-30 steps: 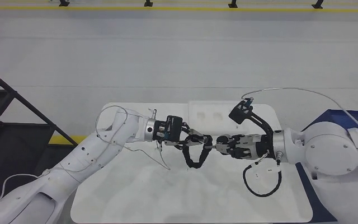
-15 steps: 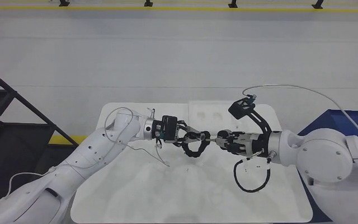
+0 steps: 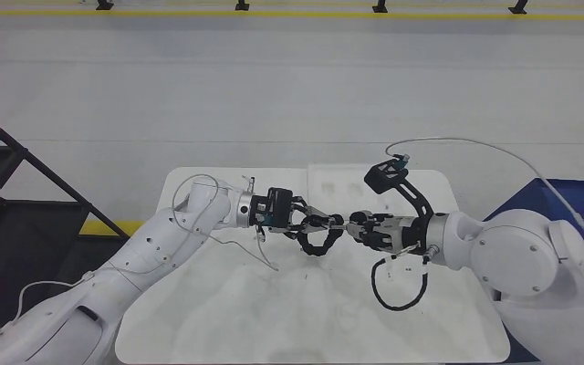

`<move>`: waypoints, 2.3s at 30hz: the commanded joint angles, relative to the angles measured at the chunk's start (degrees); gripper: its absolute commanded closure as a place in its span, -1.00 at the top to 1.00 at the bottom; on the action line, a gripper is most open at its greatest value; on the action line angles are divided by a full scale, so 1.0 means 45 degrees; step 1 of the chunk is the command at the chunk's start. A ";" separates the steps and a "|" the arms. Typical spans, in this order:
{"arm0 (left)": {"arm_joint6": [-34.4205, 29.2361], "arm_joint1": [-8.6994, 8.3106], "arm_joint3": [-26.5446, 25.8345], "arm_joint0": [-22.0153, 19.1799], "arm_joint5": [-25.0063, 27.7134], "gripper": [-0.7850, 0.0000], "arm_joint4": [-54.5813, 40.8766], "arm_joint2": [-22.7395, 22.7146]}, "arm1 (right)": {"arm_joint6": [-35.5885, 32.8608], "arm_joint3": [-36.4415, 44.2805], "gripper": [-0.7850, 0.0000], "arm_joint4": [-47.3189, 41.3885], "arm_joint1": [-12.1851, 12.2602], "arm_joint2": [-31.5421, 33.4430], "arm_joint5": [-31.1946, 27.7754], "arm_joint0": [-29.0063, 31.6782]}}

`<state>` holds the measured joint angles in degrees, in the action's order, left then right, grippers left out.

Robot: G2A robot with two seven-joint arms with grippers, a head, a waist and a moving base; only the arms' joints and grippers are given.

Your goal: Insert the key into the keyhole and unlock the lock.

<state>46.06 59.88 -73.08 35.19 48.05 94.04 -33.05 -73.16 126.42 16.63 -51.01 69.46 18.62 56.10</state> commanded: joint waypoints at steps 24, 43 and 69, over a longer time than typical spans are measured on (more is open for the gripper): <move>-0.0234 0.0181 -0.0052 0.0246 0.0499 -1.00 0.0046 -0.0430 | 0.0292 0.0008 -1.00 0.0576 0.0034 -0.0428 0.0319 -0.0174; -0.1042 0.0359 -0.0315 0.0303 0.1152 -1.00 -0.0299 -0.0674 | 0.0250 0.0025 -1.00 0.1549 -0.0055 -0.1409 0.0850 -0.0682; -0.2273 0.0399 0.0770 0.0392 0.2211 -1.00 -0.2875 -0.0808 | 0.0486 -0.0415 1.00 0.1650 0.0129 -0.0843 -0.4587 -0.0400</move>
<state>36.44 61.88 -69.55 37.02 58.01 82.64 -37.13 -71.02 124.60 23.58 -50.56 65.57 1.55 53.99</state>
